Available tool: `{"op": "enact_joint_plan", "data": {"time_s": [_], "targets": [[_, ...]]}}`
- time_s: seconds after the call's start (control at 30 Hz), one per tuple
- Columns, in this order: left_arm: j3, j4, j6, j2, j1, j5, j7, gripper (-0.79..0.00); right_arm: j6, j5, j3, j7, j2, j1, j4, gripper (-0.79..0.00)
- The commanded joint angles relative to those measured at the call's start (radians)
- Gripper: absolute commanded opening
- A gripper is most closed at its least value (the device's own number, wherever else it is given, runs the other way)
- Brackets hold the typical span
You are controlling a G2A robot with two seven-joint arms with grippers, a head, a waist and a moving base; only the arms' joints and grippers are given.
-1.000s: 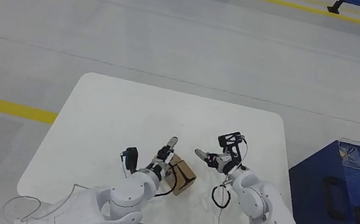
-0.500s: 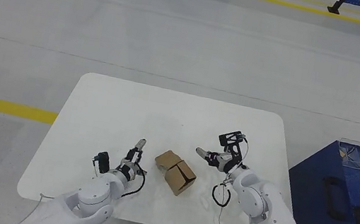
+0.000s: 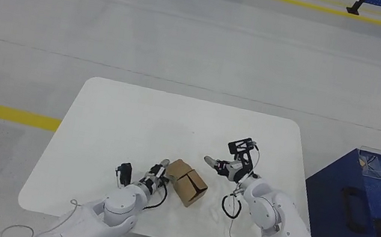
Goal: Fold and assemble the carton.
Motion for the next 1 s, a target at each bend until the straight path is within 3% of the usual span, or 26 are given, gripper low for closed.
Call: {"op": "enact_joint_plan", "data": {"time_s": [0.0,0.1,0.2,0.43,0.7,0.97], "targets": [[0.003,0.025,-0.005,-0.016,-0.007,0.005,-0.013,-0.409,0.002,-0.001,0.002,0.000,0.000,-0.002,0.000,0.000],[0.006,0.051,-0.018,-0.036,-0.011,0.021,-0.014,-0.505,0.004,-0.002,0.003,-0.001,0.000,-0.004,-0.002,0.000],[0.004,0.072,-0.033,-0.053,-0.013,0.040,-0.022,-0.785,0.009,0.003,0.005,-0.003,-0.001,-0.007,-0.006,0.000],[-0.006,0.072,-0.129,-0.074,0.006,0.158,-0.042,-0.785,0.006,0.009,0.001,0.002,-0.002,-0.010,-0.008,0.000],[-0.010,0.064,-0.140,-0.074,0.012,0.176,-0.037,-0.785,0.003,0.018,0.042,-0.001,0.004,-0.029,-0.052,0.000],[-0.031,-0.033,-0.444,-0.086,0.144,0.474,0.229,-0.785,0.023,0.053,0.091,-0.022,0.008,-0.049,-0.080,0.000]]}}
